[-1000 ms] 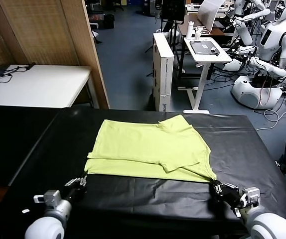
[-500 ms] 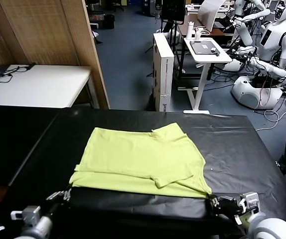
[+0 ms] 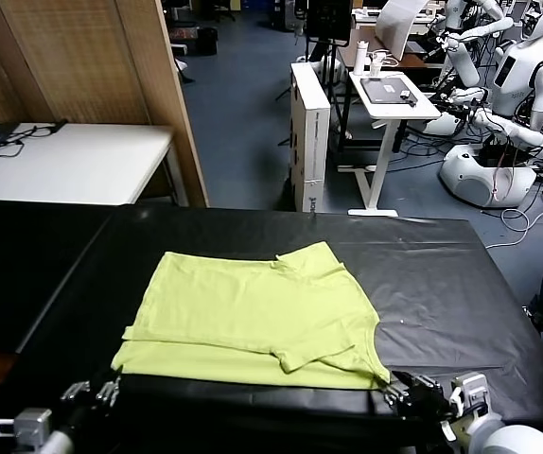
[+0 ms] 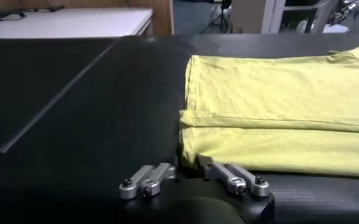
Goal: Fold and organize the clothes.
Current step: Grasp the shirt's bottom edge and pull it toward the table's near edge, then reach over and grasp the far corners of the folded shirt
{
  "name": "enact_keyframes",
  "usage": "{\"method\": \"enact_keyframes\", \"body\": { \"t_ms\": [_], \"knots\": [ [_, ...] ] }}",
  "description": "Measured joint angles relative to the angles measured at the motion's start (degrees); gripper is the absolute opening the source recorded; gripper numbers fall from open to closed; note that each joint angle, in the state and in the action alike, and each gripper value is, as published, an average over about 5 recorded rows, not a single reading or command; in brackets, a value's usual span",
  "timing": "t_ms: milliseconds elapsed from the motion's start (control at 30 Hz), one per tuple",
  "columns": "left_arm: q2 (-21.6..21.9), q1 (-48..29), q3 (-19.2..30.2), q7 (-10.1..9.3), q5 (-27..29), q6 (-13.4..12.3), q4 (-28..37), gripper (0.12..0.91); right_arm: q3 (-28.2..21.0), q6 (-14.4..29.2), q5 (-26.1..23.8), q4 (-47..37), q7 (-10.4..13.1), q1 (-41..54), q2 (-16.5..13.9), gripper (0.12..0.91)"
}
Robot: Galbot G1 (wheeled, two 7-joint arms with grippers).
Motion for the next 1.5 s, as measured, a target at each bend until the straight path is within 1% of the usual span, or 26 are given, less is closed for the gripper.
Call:
{"method": "enact_keyframes", "body": {
  "t_ms": [133,233,300,433,667,867,967,1067,1200,1500],
  "knots": [
    [1.19,-5.98,0.14,-1.96,-6.85,3.46,0.61,0.907,-1.22,0.0,0.08,-3.24,-2.1,6.24,-1.38,0.907],
    [2.67,-13.12,2.0,-3.16,-11.25,4.97,2.87,0.907,-3.85,0.0,0.11,-7.81,-3.07,13.7,-2.19,0.907],
    [3.68,-18.05,3.86,-3.58,-13.01,5.6,5.08,0.907,-6.4,0.01,0.02,-11.33,-3.4,19.22,-2.38,0.907],
    [5.43,-27.44,8.26,-3.91,-14.15,5.95,10.7,0.907,-12.69,0.01,-0.55,-18.48,-3.52,30.46,-1.67,0.907],
    [7.7,-41.22,16.72,-2.51,-14.31,6.2,21.66,0.907,-23.03,0.01,-2.84,-30.09,-3.58,45.58,1.11,0.907],
    [7.52,-51.71,24.62,-0.32,-12.5,6.31,31.06,0.907,-30.09,0.01,-3.83,-38.34,-3.5,53.73,4.27,0.907],
    [7.28,-55.98,27.76,0.42,-11.91,6.28,35.38,0.907,-32.9,0.01,-4.12,-41.42,-3.44,56.42,5.84,0.907],
    [6.87,-59.49,30.2,0.85,-11.37,6.21,39.22,0.907,-35.03,0.01,-4.25,-43.88,-3.34,58.48,7.25,0.907],
    [6.22,-62.78,32.22,0.9,-11.08,6.18,43.19,0.907,-37.01,0.01,-4.54,-46.41,-3.04,60.45,8.79,0.907],
    [4.63,-65.72,34.37,1.19,-9.22,5.97,48.53,0.907,-39.83,0.01,-4.96,-49.86,-0.99,63.12,11.87,0.907]
  ]
}}
